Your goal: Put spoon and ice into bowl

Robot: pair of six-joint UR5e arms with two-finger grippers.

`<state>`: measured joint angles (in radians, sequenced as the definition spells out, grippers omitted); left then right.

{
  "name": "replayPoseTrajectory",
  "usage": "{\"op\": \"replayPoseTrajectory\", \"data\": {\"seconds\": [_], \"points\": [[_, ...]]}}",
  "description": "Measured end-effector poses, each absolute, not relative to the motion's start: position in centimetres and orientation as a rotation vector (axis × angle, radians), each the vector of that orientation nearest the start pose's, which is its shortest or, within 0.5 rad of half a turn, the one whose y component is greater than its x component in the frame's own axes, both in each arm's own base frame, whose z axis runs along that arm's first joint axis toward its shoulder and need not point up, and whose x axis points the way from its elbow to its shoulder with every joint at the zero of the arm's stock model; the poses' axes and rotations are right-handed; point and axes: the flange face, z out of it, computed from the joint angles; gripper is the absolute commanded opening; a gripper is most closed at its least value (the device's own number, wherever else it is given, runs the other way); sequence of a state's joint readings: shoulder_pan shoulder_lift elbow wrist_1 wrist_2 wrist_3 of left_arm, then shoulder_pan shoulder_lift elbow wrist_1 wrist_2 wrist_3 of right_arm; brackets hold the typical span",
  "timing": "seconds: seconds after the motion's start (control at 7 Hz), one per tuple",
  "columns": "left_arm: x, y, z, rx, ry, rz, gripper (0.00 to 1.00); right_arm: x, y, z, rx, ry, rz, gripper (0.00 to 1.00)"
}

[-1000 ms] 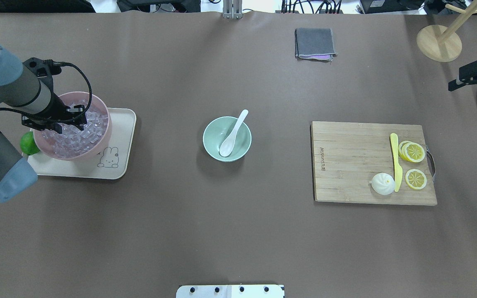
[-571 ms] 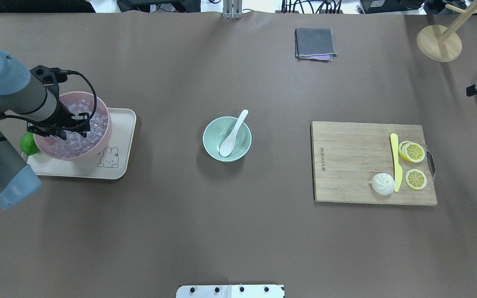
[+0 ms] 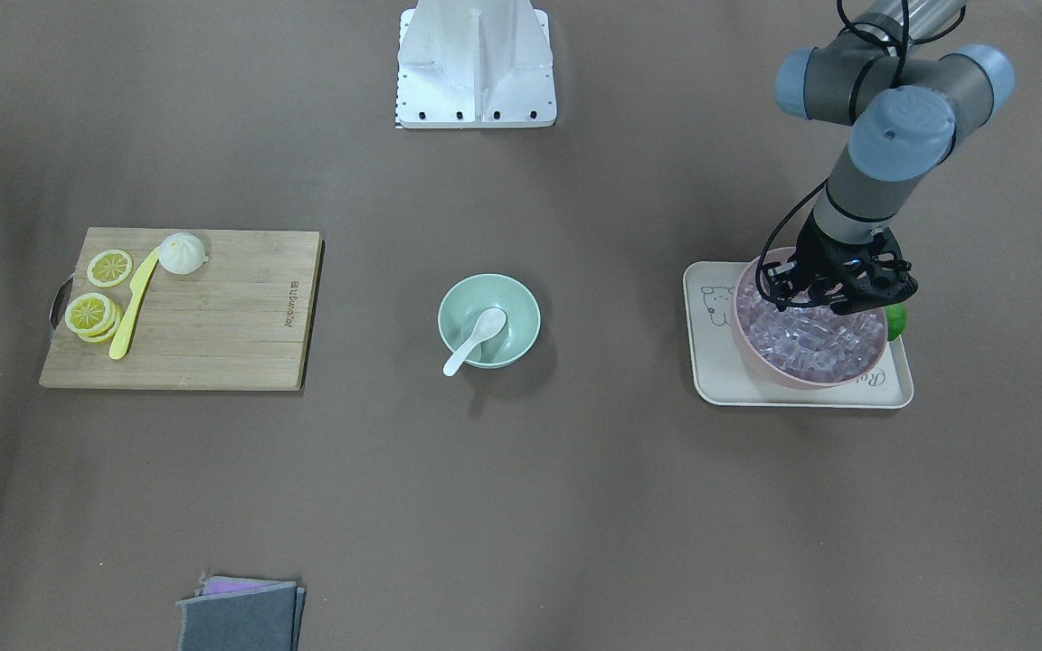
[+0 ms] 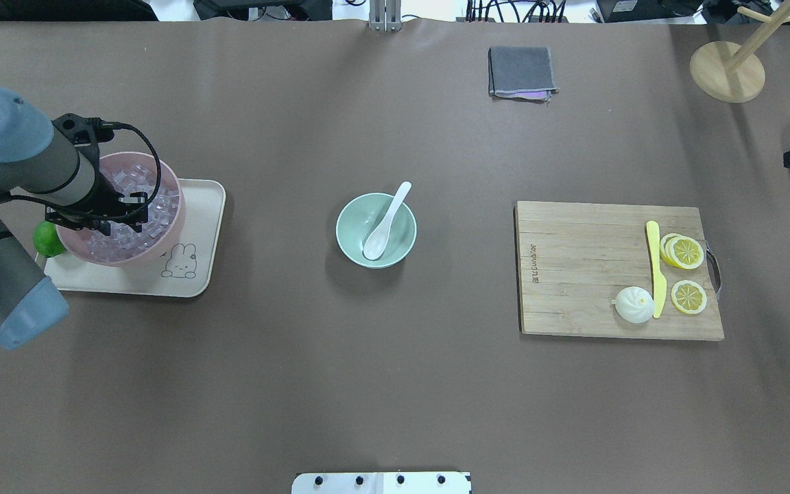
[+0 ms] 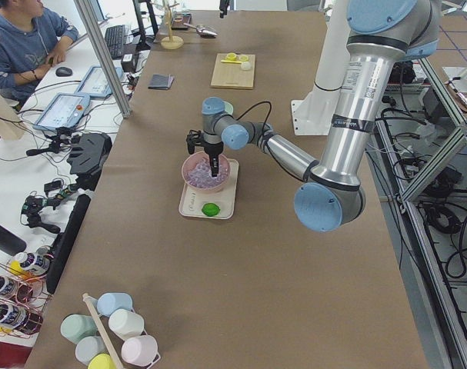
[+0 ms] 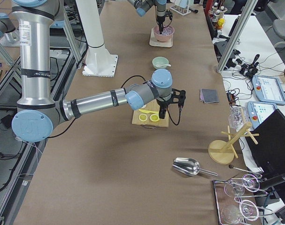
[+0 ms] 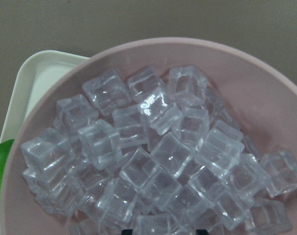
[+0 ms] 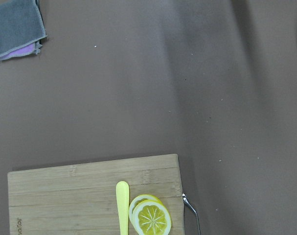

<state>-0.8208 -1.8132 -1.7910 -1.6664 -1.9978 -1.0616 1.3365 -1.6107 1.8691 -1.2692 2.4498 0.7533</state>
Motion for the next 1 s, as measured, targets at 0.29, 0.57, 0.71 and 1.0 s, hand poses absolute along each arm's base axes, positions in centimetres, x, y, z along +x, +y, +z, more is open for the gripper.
{"op": "replayPoseTrajectory", "data": {"seconds": [0.29, 0.57, 0.71, 1.0], "points": [[33.19, -49.13, 42.4, 0.014, 0.689, -0.175, 0.14, -5.4, -47.8, 49.22, 0.057, -0.997, 0.222, 1.0], [33.18, -49.12, 42.46, 0.013, 0.688, -0.178, 0.0, -5.25, -47.72, 49.37, 0.059, -0.995, 0.219, 1.0], [33.16, -49.11, 42.45, 0.013, 0.689, -0.178, 0.0, -5.23, -47.71, 49.4, 0.06, -0.995, 0.218, 1.0], [32.84, -49.03, 41.73, 0.021, 0.7, -0.174, 0.0, -5.13, -47.75, 49.33, 0.061, -0.997, 0.218, 1.0]]}}
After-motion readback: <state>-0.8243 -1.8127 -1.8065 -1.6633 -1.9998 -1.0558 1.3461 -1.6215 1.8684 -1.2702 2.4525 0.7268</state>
